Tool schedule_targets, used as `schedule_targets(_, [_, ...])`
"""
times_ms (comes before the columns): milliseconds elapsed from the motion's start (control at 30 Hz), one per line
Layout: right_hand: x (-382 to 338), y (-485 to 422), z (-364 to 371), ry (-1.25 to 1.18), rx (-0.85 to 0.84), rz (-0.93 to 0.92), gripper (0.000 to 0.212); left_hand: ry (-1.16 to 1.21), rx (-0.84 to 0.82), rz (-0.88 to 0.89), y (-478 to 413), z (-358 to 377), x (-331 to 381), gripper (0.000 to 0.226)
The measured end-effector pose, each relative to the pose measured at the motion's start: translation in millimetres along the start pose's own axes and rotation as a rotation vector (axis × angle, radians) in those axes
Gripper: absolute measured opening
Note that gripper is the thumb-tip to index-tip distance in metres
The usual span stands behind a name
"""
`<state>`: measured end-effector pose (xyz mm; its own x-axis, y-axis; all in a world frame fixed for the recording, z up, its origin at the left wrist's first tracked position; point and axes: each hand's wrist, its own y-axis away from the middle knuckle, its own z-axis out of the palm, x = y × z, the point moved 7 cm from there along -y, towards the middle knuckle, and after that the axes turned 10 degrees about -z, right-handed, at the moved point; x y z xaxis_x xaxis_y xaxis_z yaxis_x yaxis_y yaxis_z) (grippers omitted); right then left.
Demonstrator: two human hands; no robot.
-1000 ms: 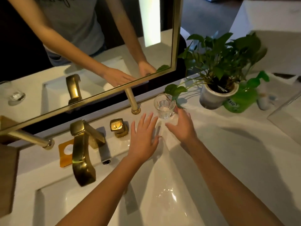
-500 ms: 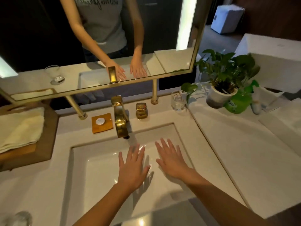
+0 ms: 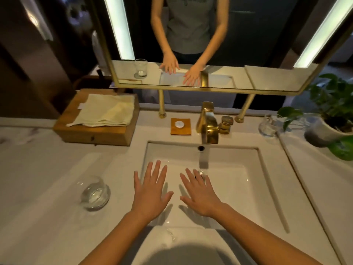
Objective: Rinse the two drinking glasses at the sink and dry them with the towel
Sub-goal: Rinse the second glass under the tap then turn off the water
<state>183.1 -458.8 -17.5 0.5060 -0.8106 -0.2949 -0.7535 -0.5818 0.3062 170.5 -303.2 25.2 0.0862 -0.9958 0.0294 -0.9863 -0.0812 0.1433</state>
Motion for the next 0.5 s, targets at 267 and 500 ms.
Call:
schedule_targets(267, [-102, -45, -1, -0.088, 0.014, -0.187, 0.08, 0.049, 0.074, -0.141, 27, -26, -99, 0.075])
schedule_targets(500, [-180, -93, -1, -0.119, -0.013, -0.289, 0.093, 0.509, 0.085, -0.472, 39, -32, -181, 0.077])
